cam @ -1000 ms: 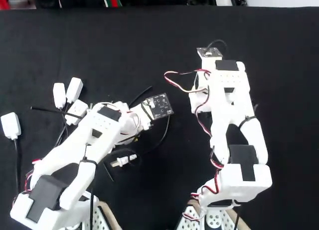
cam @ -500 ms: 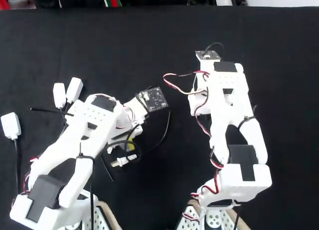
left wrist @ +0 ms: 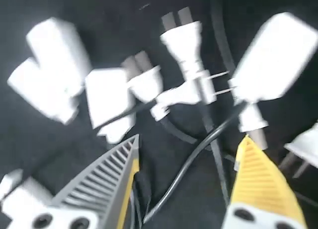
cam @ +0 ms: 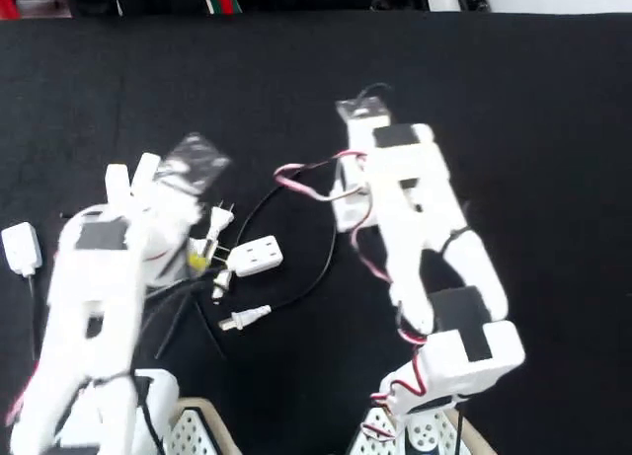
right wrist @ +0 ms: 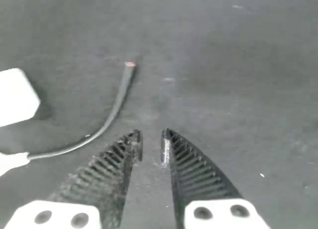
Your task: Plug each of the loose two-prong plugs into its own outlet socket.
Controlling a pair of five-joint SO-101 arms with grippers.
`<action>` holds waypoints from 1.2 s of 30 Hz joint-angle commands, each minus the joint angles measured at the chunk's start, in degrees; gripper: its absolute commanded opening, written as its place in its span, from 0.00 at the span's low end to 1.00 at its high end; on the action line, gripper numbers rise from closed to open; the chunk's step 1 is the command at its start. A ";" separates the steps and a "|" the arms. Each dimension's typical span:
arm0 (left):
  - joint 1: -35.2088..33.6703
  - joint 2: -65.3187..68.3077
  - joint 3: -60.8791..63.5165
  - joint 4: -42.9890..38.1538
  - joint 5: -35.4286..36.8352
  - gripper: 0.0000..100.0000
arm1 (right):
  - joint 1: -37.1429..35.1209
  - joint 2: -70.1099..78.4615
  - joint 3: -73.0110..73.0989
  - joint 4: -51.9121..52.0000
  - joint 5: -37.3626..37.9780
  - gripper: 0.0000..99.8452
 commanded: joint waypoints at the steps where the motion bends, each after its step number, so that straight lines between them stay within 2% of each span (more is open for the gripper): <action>1: -12.62 -12.75 7.43 -1.93 1.05 0.30 | -7.91 -2.42 2.59 -0.88 -0.53 0.08; 4: -18.51 -16.70 14.02 -5.89 0.88 0.30 | -13.45 -2.42 5.23 -2.90 -4.13 0.08; 7: -21.41 -17.93 19.03 -8.70 0.88 0.30 | -16.88 -2.42 6.29 -5.27 -14.59 0.08; 9: -22.11 -18.20 21.67 -9.93 1.05 0.30 | -18.11 -2.42 6.20 -5.89 -19.87 0.09; 15: -22.20 -18.37 28.97 -13.27 1.58 0.30 | -18.20 -2.33 6.55 -5.54 -29.36 0.09; 17: -22.37 -18.46 30.37 -15.03 3.60 0.30 | -17.49 -1.19 6.46 -5.63 -32.79 0.13; 19: -23.08 -18.46 30.37 -15.38 4.13 0.30 | -16.97 0.66 6.29 -6.07 -35.78 0.21; 21: -23.25 -18.46 30.55 -15.38 4.22 0.30 | -16.09 3.12 6.02 -6.51 -37.36 0.29; 23: -23.25 -18.46 30.73 -15.38 4.22 0.30 | -15.38 5.58 5.49 -8.00 -37.45 0.32; 26: -23.16 -18.46 30.81 -15.38 4.22 0.30 | -14.24 8.48 4.79 -9.93 -37.45 0.28; 34: -23.16 -18.46 30.90 -15.38 4.22 0.30 | -10.64 12.44 2.77 -9.93 -37.45 0.06; 36: -23.16 -18.46 30.90 -15.38 4.13 0.30 | -9.23 12.35 2.86 -9.93 -37.27 0.04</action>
